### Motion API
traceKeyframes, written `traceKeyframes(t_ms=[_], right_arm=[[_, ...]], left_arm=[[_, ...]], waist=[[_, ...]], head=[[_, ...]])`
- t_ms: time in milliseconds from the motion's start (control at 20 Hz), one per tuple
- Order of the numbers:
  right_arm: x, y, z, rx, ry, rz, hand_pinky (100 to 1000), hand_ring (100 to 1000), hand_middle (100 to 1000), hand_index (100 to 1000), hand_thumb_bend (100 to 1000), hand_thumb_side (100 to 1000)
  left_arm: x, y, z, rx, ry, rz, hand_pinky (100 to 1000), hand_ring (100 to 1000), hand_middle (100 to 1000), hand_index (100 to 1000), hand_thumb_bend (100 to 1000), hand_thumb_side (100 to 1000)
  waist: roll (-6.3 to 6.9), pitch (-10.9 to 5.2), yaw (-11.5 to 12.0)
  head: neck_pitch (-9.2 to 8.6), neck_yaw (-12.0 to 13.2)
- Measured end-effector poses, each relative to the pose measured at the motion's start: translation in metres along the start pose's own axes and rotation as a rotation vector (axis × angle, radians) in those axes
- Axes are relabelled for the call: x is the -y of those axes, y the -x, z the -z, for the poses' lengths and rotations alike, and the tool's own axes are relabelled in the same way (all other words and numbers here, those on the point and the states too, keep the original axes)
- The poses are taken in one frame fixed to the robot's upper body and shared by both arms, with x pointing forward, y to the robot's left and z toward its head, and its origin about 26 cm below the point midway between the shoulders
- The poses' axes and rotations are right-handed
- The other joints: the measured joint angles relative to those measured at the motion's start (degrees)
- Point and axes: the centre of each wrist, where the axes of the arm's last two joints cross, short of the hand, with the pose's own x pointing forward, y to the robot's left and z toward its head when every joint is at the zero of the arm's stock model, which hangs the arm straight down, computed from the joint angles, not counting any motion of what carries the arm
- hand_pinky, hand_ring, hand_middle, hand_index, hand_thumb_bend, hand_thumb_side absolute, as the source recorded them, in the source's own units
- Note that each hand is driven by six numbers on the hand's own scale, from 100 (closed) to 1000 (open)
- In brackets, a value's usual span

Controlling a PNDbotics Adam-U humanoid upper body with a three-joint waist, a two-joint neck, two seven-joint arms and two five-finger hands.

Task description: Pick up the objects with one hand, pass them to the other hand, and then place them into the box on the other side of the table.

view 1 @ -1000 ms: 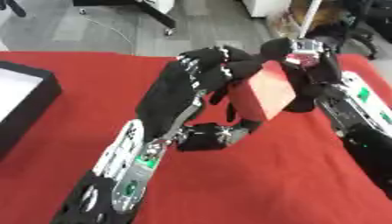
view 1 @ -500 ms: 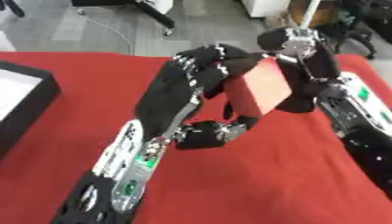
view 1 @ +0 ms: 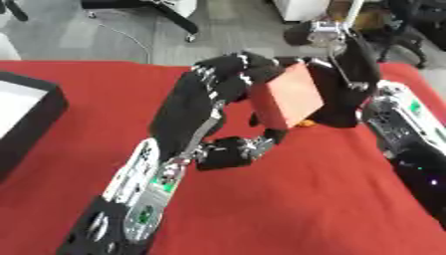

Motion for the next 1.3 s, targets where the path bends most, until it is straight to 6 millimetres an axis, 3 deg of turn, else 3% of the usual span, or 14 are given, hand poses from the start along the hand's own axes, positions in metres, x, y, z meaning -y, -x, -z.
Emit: traceKeyframes(t_ms=[600,900,1150,1300], right_arm=[[0.028,0.008,-0.011,0.019,0.25,0.046,736,972,1000,876,100,1000],[0.04,0.006,-0.02,0.07,0.384,0.047,735,960,999,871,100,940],[0.043,-0.003,-0.046,0.183,0.542,0.016,737,956,991,867,100,892],[0.036,-0.009,-0.067,0.258,0.623,-0.042,741,947,980,863,100,843]], left_arm=[[-0.002,0.002,-0.005,-0.01,-0.044,-0.004,464,344,246,453,149,191],[-0.002,0.005,-0.009,-0.016,-0.036,0.002,468,345,247,454,154,191],[-0.012,0.03,-0.045,-0.123,-0.001,0.098,477,349,249,457,160,188],[-0.034,0.052,-0.079,-0.243,-0.012,0.21,480,354,251,458,166,183]], waist=[[0.04,0.08,-0.2],[0.26,0.08,-0.3],[0.61,-0.14,-1.9],[0.93,-1.61,-2.9]], head=[[-0.23,0.0],[-0.51,0.2],[-0.5,3.1],[-0.52,5.4]])
